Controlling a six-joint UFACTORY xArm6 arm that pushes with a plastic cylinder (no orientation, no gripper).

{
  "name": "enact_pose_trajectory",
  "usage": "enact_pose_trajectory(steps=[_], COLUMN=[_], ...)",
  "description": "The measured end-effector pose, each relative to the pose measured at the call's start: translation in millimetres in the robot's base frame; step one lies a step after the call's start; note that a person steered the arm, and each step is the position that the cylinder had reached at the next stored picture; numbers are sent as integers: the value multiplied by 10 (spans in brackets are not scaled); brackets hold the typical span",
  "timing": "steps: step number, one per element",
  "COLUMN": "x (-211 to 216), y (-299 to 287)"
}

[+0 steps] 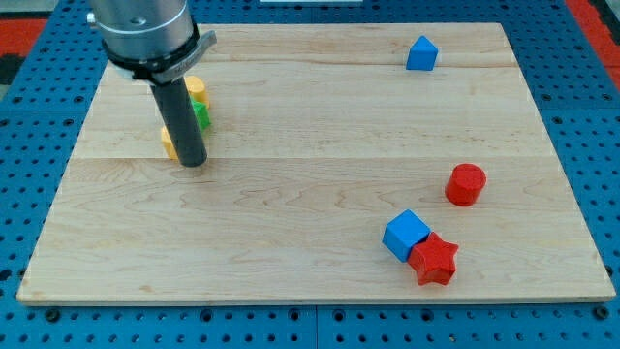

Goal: Keep green blocks and yellow blocks in a vertical line

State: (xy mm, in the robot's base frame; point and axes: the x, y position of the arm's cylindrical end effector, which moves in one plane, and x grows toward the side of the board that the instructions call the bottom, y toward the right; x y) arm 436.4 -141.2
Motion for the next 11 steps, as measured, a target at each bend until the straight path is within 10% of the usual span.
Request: enact_pose_trajectory(steps=[8,10,11], x=[-1680,97,306], y=[469,580,-86])
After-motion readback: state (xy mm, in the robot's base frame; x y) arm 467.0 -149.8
